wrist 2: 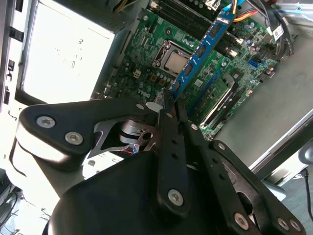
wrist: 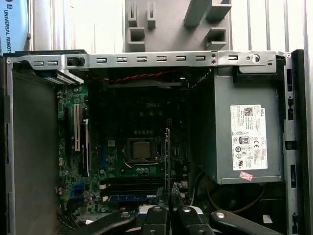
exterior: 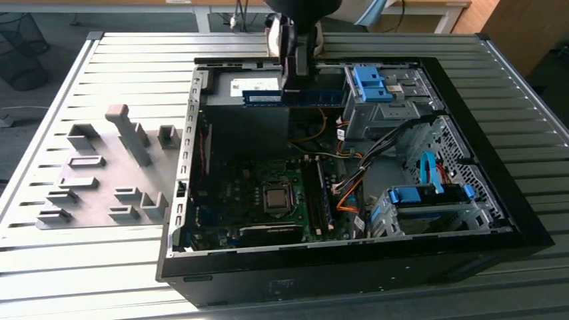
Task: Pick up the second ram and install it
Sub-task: 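Pick up the second ram and move it above second insertion slot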
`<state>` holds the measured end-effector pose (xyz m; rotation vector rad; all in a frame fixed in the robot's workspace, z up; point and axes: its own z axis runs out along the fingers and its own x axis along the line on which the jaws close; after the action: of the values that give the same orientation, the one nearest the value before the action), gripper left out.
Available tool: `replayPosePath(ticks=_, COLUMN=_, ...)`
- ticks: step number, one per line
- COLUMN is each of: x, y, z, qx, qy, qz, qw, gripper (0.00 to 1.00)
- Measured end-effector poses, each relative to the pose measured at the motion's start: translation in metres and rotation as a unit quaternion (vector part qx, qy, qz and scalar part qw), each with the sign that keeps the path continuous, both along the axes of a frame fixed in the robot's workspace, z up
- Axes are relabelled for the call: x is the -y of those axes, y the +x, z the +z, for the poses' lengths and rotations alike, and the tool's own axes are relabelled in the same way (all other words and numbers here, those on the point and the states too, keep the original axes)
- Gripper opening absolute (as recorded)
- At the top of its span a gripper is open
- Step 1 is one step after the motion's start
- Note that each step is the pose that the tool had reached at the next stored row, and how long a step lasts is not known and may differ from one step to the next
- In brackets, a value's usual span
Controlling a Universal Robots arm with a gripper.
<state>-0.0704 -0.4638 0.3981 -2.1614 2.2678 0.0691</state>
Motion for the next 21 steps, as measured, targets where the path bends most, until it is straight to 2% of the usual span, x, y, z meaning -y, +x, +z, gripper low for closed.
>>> replayPosePath(ticks=5, x=0.0, y=0.0052, z=0.0, qx=0.0, qy=0.0, qz=0.0, qw=1.0, gripper=0.14)
replayPosePath(ticks=18, x=0.0, y=0.006, z=-0.0001, qx=0.0, qy=0.0, qz=0.0, qw=1.0, gripper=0.14)
replayPosePath(ticks=21, x=0.0, y=0.0066, z=-0.0005, qx=0.0, qy=0.0001, qz=0.012, qw=0.9999, gripper=0.14)
